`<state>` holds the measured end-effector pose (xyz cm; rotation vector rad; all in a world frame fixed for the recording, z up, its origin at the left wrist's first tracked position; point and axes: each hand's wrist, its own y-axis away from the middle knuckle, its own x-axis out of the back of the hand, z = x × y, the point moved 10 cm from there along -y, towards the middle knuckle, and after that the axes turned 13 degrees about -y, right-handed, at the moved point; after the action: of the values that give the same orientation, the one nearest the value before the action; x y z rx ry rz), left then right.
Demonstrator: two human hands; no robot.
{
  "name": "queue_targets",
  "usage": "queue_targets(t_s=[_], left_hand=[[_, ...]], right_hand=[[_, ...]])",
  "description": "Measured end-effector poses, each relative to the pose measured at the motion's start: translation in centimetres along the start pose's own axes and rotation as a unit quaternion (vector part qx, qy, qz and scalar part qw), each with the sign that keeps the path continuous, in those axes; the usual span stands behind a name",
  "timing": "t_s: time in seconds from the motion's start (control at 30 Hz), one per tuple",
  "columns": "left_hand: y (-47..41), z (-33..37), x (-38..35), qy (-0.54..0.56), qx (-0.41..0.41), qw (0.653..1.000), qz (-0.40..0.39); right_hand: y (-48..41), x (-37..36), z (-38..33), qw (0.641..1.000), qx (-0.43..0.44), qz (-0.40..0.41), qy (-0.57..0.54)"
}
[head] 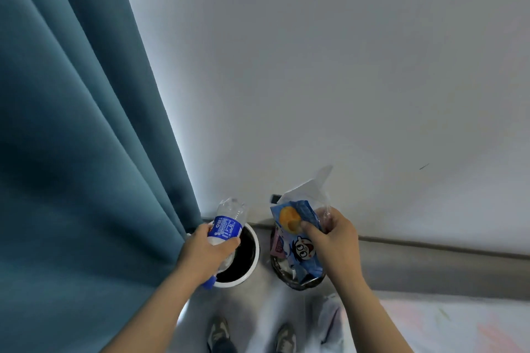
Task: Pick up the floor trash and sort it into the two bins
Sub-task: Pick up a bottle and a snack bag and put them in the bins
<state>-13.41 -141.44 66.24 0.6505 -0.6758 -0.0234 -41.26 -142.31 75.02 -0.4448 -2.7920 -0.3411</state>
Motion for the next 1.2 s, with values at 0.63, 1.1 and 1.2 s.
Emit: queue_targets(t_s=[0.63, 1.1, 1.2], left_hand=[[-18.3, -14.2, -13.7, -0.094, 0.196, 0.973, -0.075], [-29.5, -20.2, -23.1, -0.204, 0.214, 0.953, -0.074], [-30.5, -20.6, -24.7, -0.222, 0.206, 0.95, -0.069]], right_hand=[[-13.1, -4.9, 24.4, 0.979, -0.164, -0.006, 0.119], [-17.2, -3.9, 40.2, 0.96, -0.242, 0.033, 0.137], [-17.9, -3.5, 42.3, 0.958, -0.244, 0.024, 0.15]])
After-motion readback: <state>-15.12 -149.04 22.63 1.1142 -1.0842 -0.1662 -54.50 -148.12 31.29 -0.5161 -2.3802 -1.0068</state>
